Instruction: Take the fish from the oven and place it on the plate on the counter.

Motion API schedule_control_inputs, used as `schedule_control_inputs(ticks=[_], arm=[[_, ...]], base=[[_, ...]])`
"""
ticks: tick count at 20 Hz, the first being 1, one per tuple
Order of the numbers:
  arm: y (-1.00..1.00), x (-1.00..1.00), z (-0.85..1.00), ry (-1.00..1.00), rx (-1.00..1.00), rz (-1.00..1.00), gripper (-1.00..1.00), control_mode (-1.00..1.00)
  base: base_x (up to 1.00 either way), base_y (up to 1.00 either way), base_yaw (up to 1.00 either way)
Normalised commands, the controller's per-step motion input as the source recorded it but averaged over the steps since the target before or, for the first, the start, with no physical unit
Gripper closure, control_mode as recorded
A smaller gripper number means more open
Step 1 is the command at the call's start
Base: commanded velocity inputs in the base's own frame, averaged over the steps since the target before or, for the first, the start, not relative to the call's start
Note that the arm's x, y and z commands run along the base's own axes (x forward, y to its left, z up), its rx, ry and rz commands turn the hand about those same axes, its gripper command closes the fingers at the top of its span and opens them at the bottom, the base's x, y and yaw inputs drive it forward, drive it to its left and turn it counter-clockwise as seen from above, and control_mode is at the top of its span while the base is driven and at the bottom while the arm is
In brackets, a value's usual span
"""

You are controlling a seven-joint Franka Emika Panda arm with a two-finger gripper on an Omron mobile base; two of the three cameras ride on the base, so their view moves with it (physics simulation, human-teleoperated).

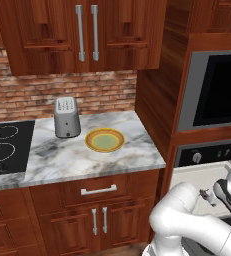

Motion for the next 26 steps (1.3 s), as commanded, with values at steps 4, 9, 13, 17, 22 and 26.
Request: schedule_control_inputs(ticks=[4,9,13,17,22,26], arm=[[-0.36,0.26,0.89,0.09,-0.05,-0.05,-1.00,-1.00],[-0.18,0.40,0.27,-0.04,0.05,0.01,-1.00,-1.00],[-0.32,0.23,-0.10,-0.16,0.09,0.02,-1.00,-1.00],[-0.12,0.34,-0.19,-0.11,0.01,0.01,-1.00,-1.00],[0.00,0.50,-0.29,-0.02,0.00,0.00,-1.00,-1.00],[0.00,0.48,-0.46,0.00,0.00,0.00,-1.00,-1.00]], base=[[0.00,0.00,0.00],[0.00,0.00,0.00],[0.00,0.00,0.00],[0.00,0.00,0.00],[0.00,0.00,0.00],[0.00,0.00,0.00]])
